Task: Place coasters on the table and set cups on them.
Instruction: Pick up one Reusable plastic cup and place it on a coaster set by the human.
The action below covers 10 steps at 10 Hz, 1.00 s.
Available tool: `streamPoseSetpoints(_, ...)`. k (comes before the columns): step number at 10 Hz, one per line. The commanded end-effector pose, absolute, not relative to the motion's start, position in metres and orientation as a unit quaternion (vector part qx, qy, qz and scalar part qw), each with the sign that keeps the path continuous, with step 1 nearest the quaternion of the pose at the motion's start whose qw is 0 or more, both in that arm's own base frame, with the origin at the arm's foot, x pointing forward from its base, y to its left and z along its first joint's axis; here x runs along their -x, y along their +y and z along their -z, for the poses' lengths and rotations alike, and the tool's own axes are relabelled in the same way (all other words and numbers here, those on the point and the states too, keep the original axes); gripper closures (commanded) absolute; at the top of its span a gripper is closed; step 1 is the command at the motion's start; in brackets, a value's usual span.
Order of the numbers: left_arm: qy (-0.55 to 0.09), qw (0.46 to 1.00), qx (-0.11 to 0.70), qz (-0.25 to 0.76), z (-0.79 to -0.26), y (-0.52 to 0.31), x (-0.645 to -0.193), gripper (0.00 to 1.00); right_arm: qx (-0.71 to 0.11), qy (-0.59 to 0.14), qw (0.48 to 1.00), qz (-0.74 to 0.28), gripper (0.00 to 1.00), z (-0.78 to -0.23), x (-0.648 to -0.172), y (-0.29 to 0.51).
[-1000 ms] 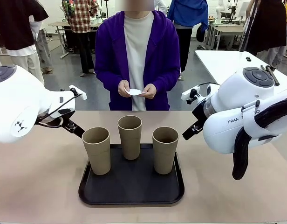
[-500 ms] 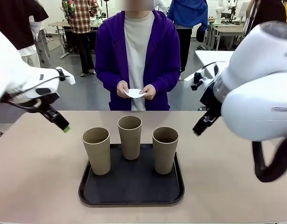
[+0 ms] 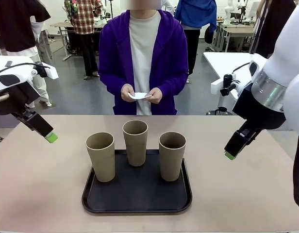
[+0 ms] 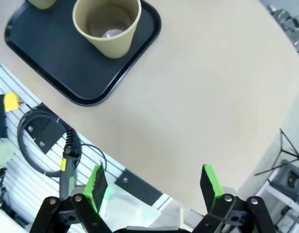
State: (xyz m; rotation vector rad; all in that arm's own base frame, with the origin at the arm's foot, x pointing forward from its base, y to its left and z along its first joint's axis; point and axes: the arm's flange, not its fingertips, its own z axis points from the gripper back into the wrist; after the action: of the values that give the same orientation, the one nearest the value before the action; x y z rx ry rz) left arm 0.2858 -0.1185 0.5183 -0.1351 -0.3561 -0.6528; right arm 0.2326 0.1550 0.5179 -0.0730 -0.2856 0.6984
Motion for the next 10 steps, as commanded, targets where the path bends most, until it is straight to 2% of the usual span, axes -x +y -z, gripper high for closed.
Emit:
streamPoseSetpoints(1,-0.167,0.928,0.06,0.329,-0.514,-0.123,-0.286,0.0,0.042,-0.154,0.926,-0.341,0.0,-0.514,-0.248,0.158)
streamPoseSetpoints(3,-0.174,0.93,0.065,0.318,-0.519,-0.118,-0.286,0.0,0.037,-0.143,0.929,-0.341,0.0,-0.518,-0.236,0.155)
streamPoseSetpoints(4,-0.199,0.917,0.183,0.292,-0.515,-0.095,-0.297,0.0,-0.124,-0.153,0.942,-0.271,0.0,-0.508,-0.254,0.119)
streamPoseSetpoints(5,-0.206,0.902,0.266,0.272,-0.508,-0.077,-0.302,0.0,-0.249,-0.154,0.933,-0.209,0.0,-0.496,-0.264,0.089)
streamPoseSetpoints(7,-0.215,0.834,0.449,0.238,-0.505,-0.03,-0.312,0.0,-0.429,-0.15,0.88,-0.137,0.0,-0.477,-0.274,0.042)
streamPoseSetpoints(8,-0.221,0.795,0.52,0.22,-0.506,-0.004,-0.312,0.0,-0.49,-0.137,0.854,-0.106,0.0,-0.469,-0.275,0.022)
streamPoseSetpoints(10,-0.172,0.783,0.572,0.174,-0.485,0.034,-0.314,0.0,-0.533,-0.117,0.835,-0.069,0.0,-0.453,-0.273,-0.01)
